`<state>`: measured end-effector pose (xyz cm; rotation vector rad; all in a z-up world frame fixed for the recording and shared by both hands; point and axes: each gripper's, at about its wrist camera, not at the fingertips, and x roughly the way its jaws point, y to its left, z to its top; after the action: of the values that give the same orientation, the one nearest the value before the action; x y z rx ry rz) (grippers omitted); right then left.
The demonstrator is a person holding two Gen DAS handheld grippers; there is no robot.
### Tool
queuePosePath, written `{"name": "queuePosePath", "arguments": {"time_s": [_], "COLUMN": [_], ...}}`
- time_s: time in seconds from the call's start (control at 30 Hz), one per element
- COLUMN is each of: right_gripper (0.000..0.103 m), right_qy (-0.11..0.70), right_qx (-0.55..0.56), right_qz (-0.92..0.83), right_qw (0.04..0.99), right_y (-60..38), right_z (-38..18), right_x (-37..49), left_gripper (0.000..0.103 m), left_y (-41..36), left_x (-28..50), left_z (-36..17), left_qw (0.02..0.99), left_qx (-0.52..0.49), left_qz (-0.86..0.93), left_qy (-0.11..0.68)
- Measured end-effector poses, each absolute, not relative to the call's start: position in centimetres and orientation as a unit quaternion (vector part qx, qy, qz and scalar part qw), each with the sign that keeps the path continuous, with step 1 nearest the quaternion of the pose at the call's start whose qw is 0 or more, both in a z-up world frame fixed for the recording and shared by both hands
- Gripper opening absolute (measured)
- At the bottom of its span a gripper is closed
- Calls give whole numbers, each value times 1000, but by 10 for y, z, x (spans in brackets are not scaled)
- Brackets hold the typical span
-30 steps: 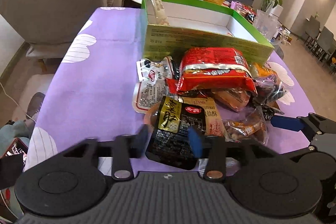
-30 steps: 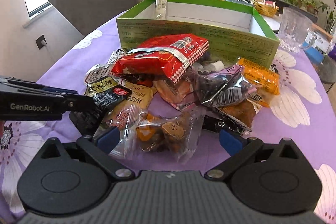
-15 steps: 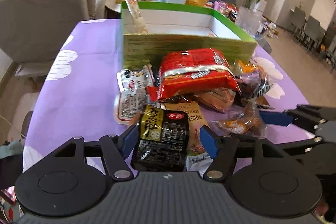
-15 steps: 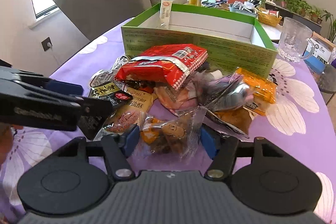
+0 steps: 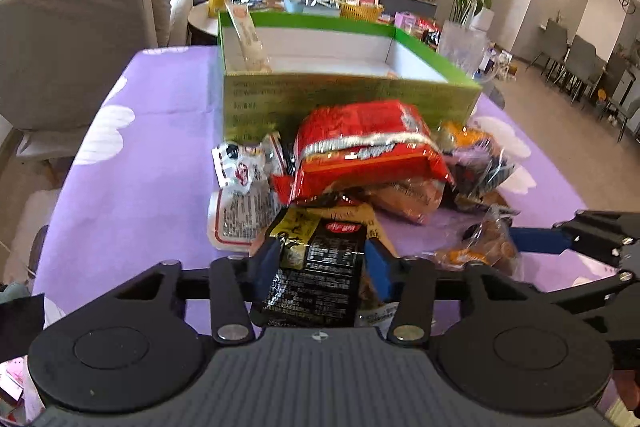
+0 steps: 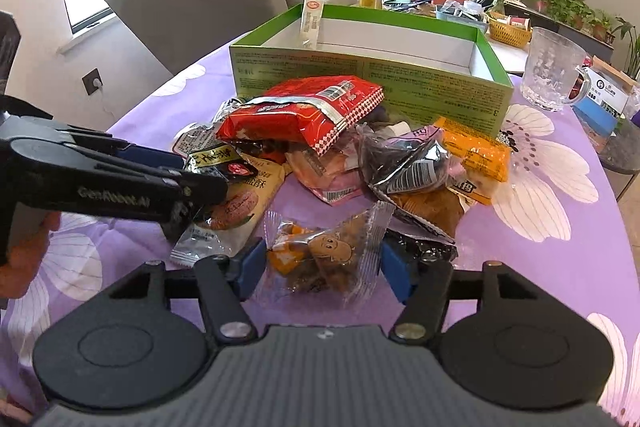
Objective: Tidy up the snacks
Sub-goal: 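Grasp the black packet with left tool while right tool grasps clear cookie bag, then carry both packets into the green box and open both tools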
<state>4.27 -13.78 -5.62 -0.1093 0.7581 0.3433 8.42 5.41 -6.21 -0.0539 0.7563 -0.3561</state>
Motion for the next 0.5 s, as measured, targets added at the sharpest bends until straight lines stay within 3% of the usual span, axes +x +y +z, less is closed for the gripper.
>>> {"name": "queuePosePath", "arguments": {"time_s": [0.07, 0.2, 0.23, 0.27, 0.33, 0.5], "right_gripper": [65, 65, 65, 65, 65, 65], "right_qy": [368, 368, 368, 369, 369, 371], "right_qx": [-52, -51, -50, -50, -50, -50], "right_qz": [168, 168, 168, 168, 169, 171], "right_qw": [913, 913, 913, 913, 912, 912], "right_y": [-139, -141, -141, -141, -141, -142], "right_z": [-56, -56, -56, -56, -56, -56], "right_x": [43, 43, 43, 43, 42, 43], "left_gripper": [19, 21, 29, 44, 57, 59], "left_y": [54, 54, 55, 56, 60, 67], "left_x": [82, 83, 84, 86, 86, 84], "left_z": [-56, -53, -55, -56, -60, -64], "left_qw": [916, 916, 915, 914, 914, 910], "left_qx": [-25, -26, -29, -31, -33, -15], "left_qz": [-181, -177, -170, -163, -150, -166], "left_qy": [356, 360, 365, 371, 375, 378]}}
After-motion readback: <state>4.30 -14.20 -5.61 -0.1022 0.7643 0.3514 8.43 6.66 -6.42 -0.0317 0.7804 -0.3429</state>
